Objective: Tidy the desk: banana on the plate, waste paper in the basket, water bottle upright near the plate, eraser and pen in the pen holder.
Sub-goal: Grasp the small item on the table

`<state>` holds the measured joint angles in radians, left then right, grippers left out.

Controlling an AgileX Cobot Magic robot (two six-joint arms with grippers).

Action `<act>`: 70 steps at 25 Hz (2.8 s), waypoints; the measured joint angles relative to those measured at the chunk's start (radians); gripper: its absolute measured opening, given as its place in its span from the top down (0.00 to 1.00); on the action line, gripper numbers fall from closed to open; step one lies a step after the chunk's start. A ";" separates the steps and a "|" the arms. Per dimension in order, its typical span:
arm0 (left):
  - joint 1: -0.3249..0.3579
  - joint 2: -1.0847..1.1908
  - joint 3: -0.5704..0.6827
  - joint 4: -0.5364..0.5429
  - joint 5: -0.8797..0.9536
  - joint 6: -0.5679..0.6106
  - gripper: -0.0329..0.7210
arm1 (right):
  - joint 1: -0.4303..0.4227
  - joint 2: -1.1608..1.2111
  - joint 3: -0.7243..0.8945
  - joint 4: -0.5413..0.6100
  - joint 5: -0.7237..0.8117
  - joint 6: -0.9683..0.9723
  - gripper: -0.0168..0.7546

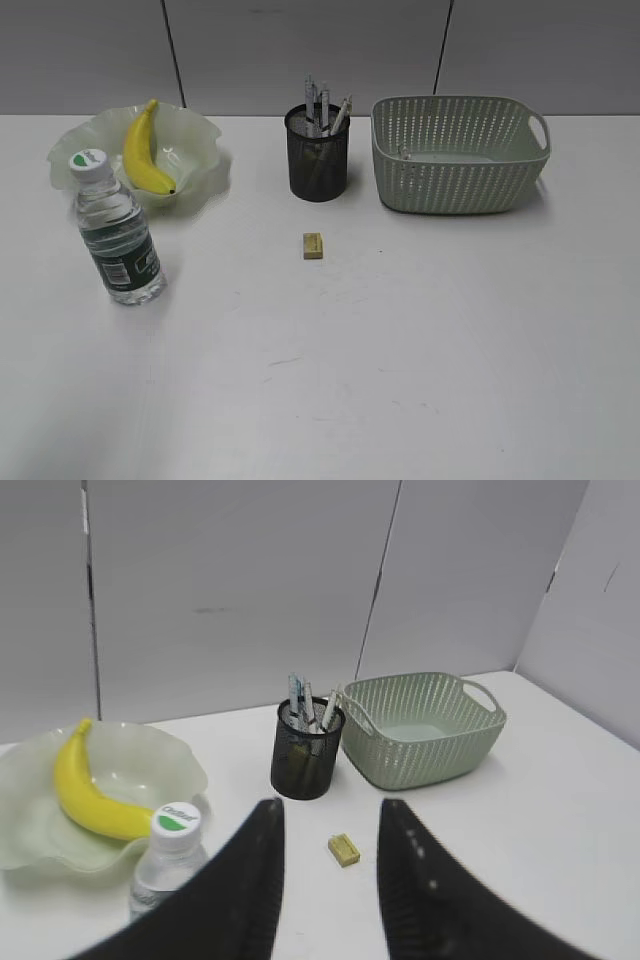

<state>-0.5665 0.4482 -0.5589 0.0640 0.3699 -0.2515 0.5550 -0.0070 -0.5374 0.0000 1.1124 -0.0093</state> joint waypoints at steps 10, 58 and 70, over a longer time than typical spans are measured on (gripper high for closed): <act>-0.089 0.801 -0.241 -0.043 -0.126 0.000 0.64 | 0.000 0.000 0.029 -0.010 -0.069 0.000 0.33; -0.085 2.072 -1.635 -0.064 0.844 -0.248 0.71 | 0.000 0.000 0.029 -0.010 -0.072 0.001 0.33; -0.086 2.056 -1.679 -0.105 0.853 -0.200 0.71 | 0.000 0.000 0.029 -0.010 -0.073 0.001 0.33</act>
<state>-0.6525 2.5038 -2.2376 -0.0409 1.2234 -0.4511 0.5550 -0.0070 -0.5085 -0.0095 1.0395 -0.0085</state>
